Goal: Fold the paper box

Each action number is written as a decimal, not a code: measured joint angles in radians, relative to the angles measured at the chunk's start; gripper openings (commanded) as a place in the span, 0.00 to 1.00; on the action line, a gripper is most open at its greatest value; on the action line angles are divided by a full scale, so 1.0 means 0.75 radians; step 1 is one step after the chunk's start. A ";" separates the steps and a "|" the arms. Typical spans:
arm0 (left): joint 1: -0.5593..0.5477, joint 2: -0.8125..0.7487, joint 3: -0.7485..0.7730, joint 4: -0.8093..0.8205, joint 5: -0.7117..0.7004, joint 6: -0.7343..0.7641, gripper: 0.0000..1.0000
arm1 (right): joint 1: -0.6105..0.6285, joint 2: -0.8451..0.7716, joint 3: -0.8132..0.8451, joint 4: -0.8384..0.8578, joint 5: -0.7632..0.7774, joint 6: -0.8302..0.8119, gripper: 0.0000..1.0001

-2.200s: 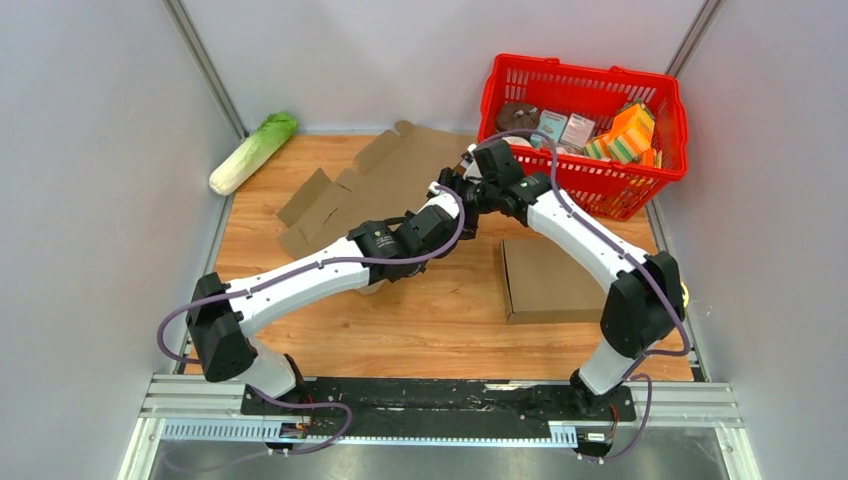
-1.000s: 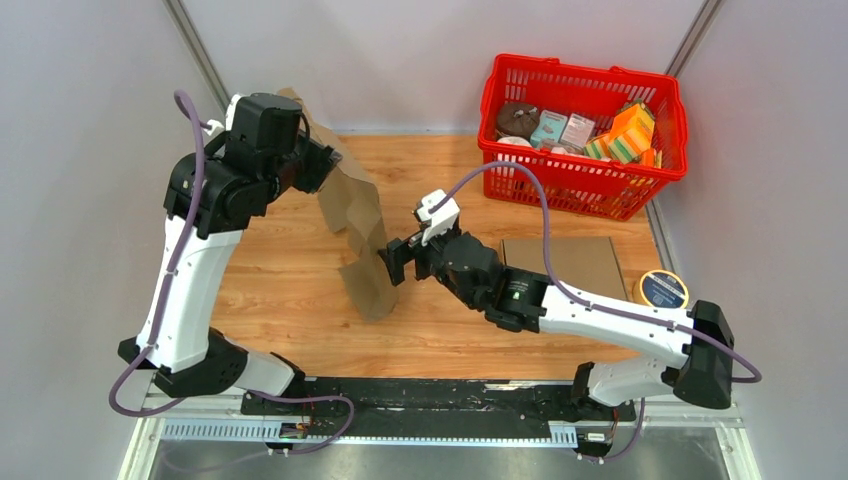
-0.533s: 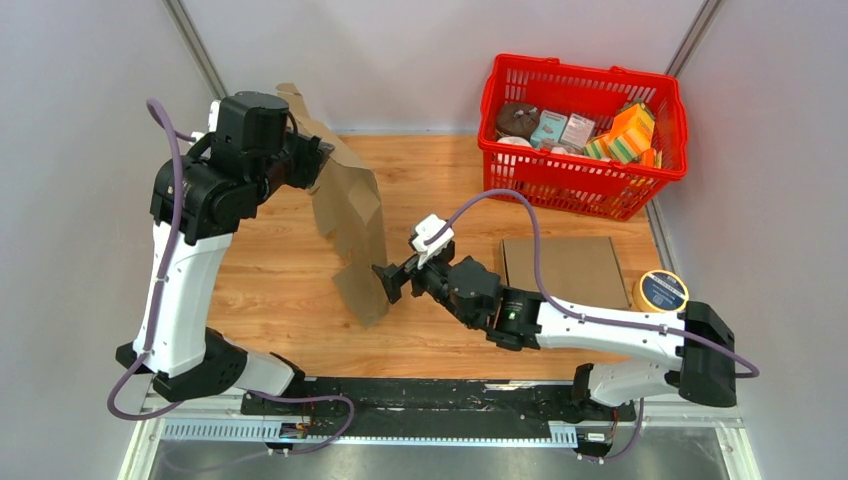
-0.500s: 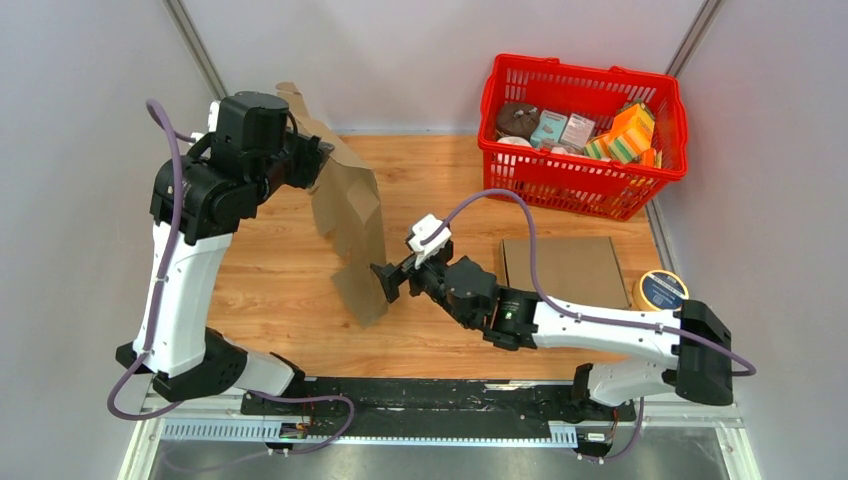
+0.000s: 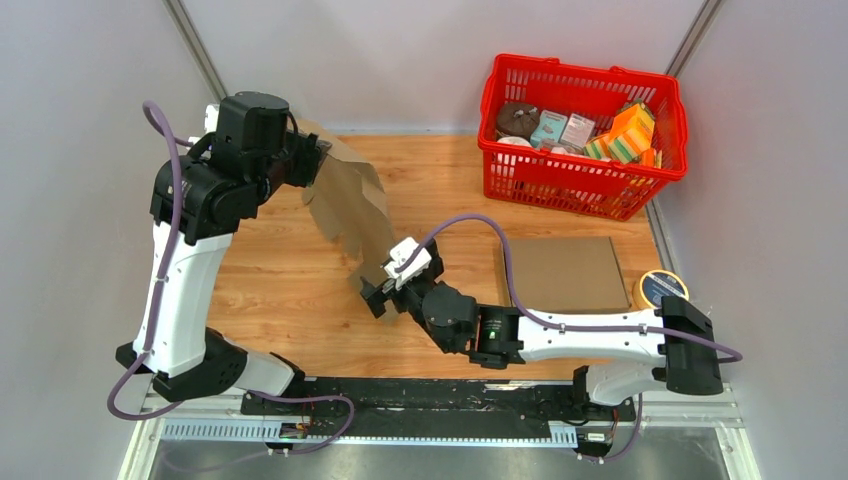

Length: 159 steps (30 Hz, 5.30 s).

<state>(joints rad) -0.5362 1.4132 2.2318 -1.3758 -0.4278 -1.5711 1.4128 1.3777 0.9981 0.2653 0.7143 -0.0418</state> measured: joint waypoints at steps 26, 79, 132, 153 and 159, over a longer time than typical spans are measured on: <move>0.002 -0.290 -0.373 0.419 0.074 0.501 0.77 | -0.487 -0.129 0.219 -0.440 -0.616 -0.071 0.00; 0.080 -0.087 -0.900 1.145 1.008 1.444 0.29 | -1.262 0.794 1.462 -2.097 -2.055 -0.610 0.00; 0.222 0.056 -0.936 1.382 1.493 1.948 0.00 | -1.399 0.237 0.498 -0.972 -2.211 0.296 0.24; 0.104 0.029 -1.210 1.750 1.444 1.586 0.49 | -1.371 0.235 0.449 -0.666 -2.209 0.532 0.00; 0.082 0.148 -1.195 1.841 1.424 1.519 0.56 | -1.380 0.235 0.449 -0.680 -2.156 0.554 0.00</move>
<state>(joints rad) -0.4747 1.5238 1.3354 0.0051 0.6399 -0.4320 0.3779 1.5539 1.3346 -0.2447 -0.9024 0.3737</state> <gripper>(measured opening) 0.546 0.010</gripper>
